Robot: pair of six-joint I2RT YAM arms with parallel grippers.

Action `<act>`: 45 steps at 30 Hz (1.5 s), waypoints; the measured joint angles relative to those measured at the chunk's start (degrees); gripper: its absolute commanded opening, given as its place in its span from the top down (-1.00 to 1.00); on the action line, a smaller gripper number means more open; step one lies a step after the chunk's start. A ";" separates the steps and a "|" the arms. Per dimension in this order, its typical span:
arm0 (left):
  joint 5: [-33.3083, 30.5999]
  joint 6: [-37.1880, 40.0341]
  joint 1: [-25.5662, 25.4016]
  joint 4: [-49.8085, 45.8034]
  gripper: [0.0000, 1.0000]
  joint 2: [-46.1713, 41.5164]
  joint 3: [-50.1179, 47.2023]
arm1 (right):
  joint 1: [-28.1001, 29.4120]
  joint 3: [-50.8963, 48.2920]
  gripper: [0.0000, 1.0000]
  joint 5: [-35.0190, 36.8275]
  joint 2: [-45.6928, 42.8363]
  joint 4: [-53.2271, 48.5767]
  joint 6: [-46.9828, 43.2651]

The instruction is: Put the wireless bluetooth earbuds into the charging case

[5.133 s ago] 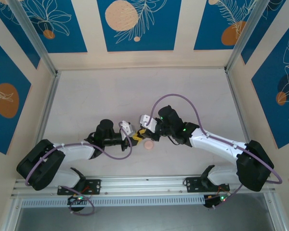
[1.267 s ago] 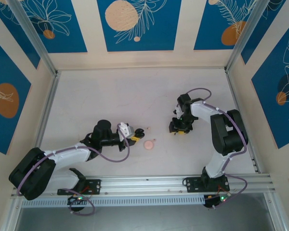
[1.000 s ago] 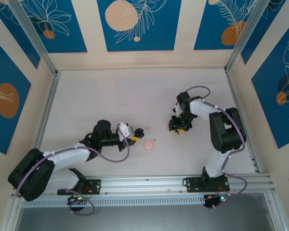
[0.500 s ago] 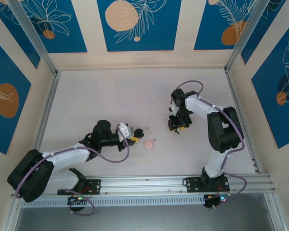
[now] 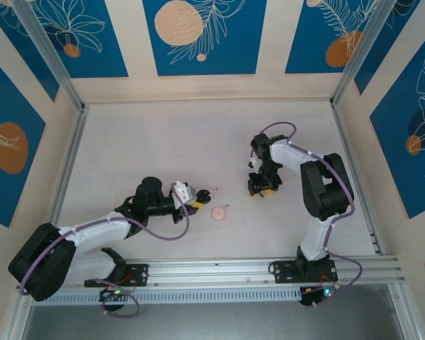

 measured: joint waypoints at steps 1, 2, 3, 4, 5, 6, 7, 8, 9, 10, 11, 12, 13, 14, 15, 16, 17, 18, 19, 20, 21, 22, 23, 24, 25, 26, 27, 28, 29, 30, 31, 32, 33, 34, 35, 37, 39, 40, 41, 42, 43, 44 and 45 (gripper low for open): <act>-0.02 0.00 0.00 -0.02 0.78 0.00 0.00 | 0.00 -0.11 0.10 -0.07 0.07 0.00 0.02; 0.00 0.00 0.00 -0.02 0.79 0.00 0.00 | 0.00 -0.22 0.12 -0.20 0.04 0.02 0.04; 0.00 0.00 0.00 -0.02 0.78 0.00 0.00 | -0.04 -0.31 0.15 -0.26 0.07 -0.02 0.17; 0.00 0.00 0.00 -0.02 0.78 0.00 0.00 | -0.04 -0.37 0.16 -0.46 0.07 -0.02 0.20; 0.00 0.00 0.00 -0.02 0.79 0.00 0.00 | -0.04 -0.39 0.17 -0.68 0.07 0.00 0.35; -0.02 0.00 0.00 -0.02 0.79 0.00 0.00 | -0.04 -0.42 0.18 -0.94 0.07 0.00 0.39; -0.02 0.00 0.00 -0.02 0.79 0.00 0.00 | -0.11 -0.44 0.20 -1.31 0.09 0.00 0.39; -0.02 0.00 0.00 -0.02 0.79 0.00 0.00 | -0.11 -0.48 0.21 -1.53 0.11 0.00 0.44; -0.02 0.00 0.00 -0.04 0.79 0.00 0.00 | -0.11 -0.59 0.22 -1.77 0.15 0.04 0.44; -0.02 0.00 0.00 -0.04 0.78 0.00 0.00 | -0.11 -0.70 0.23 -2.01 0.26 0.00 0.44; -0.02 0.00 0.00 -0.04 0.79 0.00 0.00 | -0.09 -0.74 0.25 -2.32 0.37 -0.02 0.44; -0.02 0.00 0.00 -0.07 0.78 0.00 0.00 | -0.09 -0.87 0.25 -2.60 0.37 0.04 0.46; 0.00 0.00 0.00 -0.09 0.78 0.00 0.00 | -0.09 -0.96 0.26 -2.91 0.37 0.04 0.59; -0.02 0.00 0.00 -0.13 0.79 0.00 0.00 | -0.09 -1.03 0.26 -3.10 0.37 -0.02 0.63; 0.00 0.00 0.00 -0.15 0.78 0.00 0.00 | -0.09 -1.07 0.26 -3.26 0.37 0.00 0.68; -0.02 0.00 0.00 -0.17 0.79 0.00 0.00 | -0.09 -1.07 0.26 -3.30 0.37 0.00 0.74; -0.02 0.00 0.00 -0.17 0.79 0.00 0.00 | -0.09 -1.07 0.26 -3.45 0.37 0.00 0.85; -0.02 0.00 0.00 -0.17 0.79 0.00 0.00 | -0.09 -1.07 0.26 -3.48 0.37 0.00 0.87; -0.02 0.00 0.00 -0.17 0.79 0.00 0.00 | -0.09 -1.07 0.26 -3.48 0.37 -0.02 0.87; -0.02 0.00 0.00 -0.17 0.78 0.00 0.00 | -0.09 -1.07 0.25 -3.45 0.37 -0.02 0.90; -0.02 0.00 0.00 -0.20 0.79 0.00 0.00 | -0.09 -1.07 0.25 -3.45 0.37 -0.02 1.03; -0.02 0.02 0.00 -0.20 0.79 0.00 0.00 | -0.09 -1.07 0.24 -3.43 0.37 -0.04 1.14; -0.02 0.00 0.00 -0.22 0.79 0.00 0.00 | -0.09 -1.07 0.21 -3.43 0.37 -0.09 1.29; -0.02 0.00 0.00 -0.24 0.79 0.00 0.00 | -0.09 -1.05 0.19 -3.41 0.35 -0.20 1.46; -0.02 0.02 0.00 -0.33 0.79 -0.02 0.00 | -0.11 -1.05 0.17 -3.39 0.35 -0.28 1.60; -0.04 0.02 0.00 -0.46 0.79 -0.13 0.00 | -0.13 -1.05 0.16 -3.34 0.33 -0.39 1.79; -0.04 0.02 0.00 -0.57 0.79 -0.22 0.00 | -0.15 -1.03 0.16 -3.21 0.28 -0.48 1.90; -0.02 0.02 0.00 -0.57 0.79 -0.35 0.00 | -0.28 -0.96 0.16 -3.15 0.24 -0.61 1.95; -0.04 0.02 0.00 -0.59 0.79 -0.48 0.00 | -0.48 -0.87 0.16 -2.99 0.24 -0.70 1.95; -0.04 0.02 0.00 -0.61 0.79 -0.55 0.00 | -0.70 -0.76 0.16 -2.91 0.24 -0.72 1.95; -0.04 0.02 0.00 -0.61 0.79 -0.63 0.00 | -1.01 -0.52 0.16 -2.75 0.24 -0.81 1.92; -0.04 0.02 0.00 -0.61 0.79 -0.63 0.00 | -1.33 -0.22 0.16 -2.73 0.24 -0.94 1.92; -0.04 0.02 0.00 -0.66 0.79 -0.63 0.00 | -1.53 0.13 0.16 -2.67 0.24 -1.07 1.92; -0.04 0.02 0.00 -0.79 0.79 -0.63 0.00 | -1.73 0.55 0.17 -2.54 0.24 -1.09 1.92; -0.07 0.02 0.00 -0.90 0.78 -0.70 0.00 | -1.81 0.98 0.17 -2.49 0.24 -1.09 1.90; -0.20 0.02 0.00 -1.22 0.79 -0.94 0.00 | -2.03 1.62 0.18 -2.29 0.28 -1.07 1.88; -0.24 0.02 0.00 -1.42 0.79 -1.29 0.00 | -2.03 1.97 0.19 -2.27 0.39 -1.03 1.88; -0.24 0.04 0.00 -1.46 0.79 -1.38 0.00 | -2.03 2.01 0.19 -2.29 0.50 -0.87 1.88; -0.26 0.04 0.00 -1.46 0.79 -1.40 0.00 | -2.03 2.08 0.20 -2.32 0.70 -0.90 1.84; -0.31 0.04 0.00 -1.55 0.79 -1.40 0.00 | -2.03 2.14 0.21 -2.32 1.09 -0.87 1.73; -0.46 0.04 0.00 -1.62 0.79 -1.42 0.00 | -2.03 2.27 0.23 -2.32 1.55 -0.90 1.70; -0.55 0.04 0.00 -1.66 0.79 -1.42 0.00 | -2.03 2.36 0.24 -2.32 1.95 -0.85 1.70; -0.66 0.04 0.00 -1.68 0.79 -1.42 0.00 | -2.03 2.40 0.25 -2.29 2.45 -0.68 1.68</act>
